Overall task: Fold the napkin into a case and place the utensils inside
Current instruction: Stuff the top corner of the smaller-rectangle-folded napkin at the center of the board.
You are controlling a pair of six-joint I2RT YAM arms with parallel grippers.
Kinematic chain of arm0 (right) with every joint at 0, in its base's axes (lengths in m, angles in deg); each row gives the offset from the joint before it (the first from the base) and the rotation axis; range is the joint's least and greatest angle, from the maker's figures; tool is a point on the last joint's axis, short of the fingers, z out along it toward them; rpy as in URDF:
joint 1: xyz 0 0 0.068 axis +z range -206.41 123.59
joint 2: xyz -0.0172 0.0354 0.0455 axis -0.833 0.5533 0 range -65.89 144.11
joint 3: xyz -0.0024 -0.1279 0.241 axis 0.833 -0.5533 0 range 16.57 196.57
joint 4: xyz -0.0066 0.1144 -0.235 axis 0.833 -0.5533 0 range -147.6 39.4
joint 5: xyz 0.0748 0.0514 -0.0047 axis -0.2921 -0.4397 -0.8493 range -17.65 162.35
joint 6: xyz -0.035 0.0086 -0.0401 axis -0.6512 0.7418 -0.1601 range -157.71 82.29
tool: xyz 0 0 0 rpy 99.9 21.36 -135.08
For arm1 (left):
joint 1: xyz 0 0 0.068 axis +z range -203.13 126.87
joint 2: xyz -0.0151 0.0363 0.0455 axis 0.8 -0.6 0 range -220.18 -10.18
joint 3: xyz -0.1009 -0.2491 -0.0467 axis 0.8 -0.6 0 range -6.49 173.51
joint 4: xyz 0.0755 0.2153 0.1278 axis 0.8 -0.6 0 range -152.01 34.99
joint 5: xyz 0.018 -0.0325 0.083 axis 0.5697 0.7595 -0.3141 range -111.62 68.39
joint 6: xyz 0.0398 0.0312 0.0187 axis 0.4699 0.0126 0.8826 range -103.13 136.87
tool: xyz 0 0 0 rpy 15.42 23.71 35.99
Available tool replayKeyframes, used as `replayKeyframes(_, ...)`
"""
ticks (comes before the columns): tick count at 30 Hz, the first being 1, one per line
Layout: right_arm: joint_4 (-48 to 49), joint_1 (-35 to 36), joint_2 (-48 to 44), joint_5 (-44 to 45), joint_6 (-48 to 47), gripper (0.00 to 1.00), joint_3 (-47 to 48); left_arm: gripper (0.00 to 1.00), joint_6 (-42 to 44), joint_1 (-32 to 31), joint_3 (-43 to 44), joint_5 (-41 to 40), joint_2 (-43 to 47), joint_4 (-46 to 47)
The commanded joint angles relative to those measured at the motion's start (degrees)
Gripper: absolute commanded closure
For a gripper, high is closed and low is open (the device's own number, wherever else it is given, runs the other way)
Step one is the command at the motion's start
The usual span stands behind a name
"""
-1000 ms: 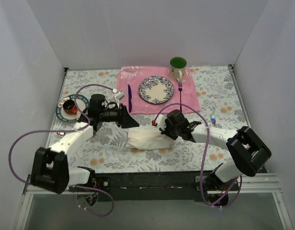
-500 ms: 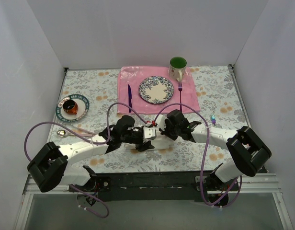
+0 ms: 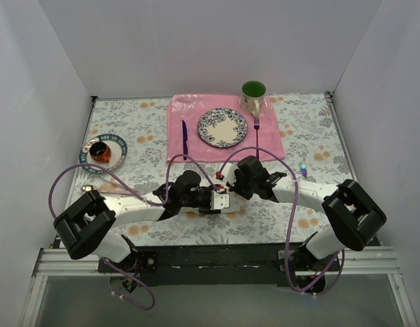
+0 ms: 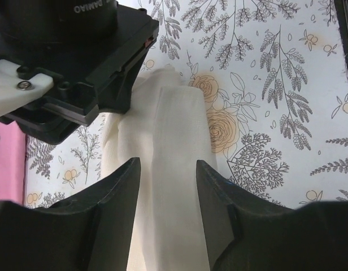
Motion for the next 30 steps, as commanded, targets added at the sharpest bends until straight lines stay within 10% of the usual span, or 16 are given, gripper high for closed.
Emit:
replayKeyframes(1, -2.8, 0.0, 0.7, -2.2, 0.3, 0.99, 1.5, 0.59, 3.2, -0.9, -0.7, -1.2, -1.2, 2.3)
replayKeyframes(10, -3.0, 0.0, 0.4, -2.3, 0.4, 0.99, 1.5, 0.60, 3.3, -1.0, 0.2, -2.1, -3.3, 2.1)
replayKeyframes(21, -3.2, -0.1, 0.3, -2.7, 0.2, 0.99, 1.5, 0.99, 3.5, -0.9, 0.9, -4.0, -4.9, 3.6)
replayKeyframes(30, -3.2, -0.2, -0.1, -3.3, 0.1, 0.99, 1.3, 1.00, 0.9, -1.0, 1.5, -11.5, -5.3, 13.9)
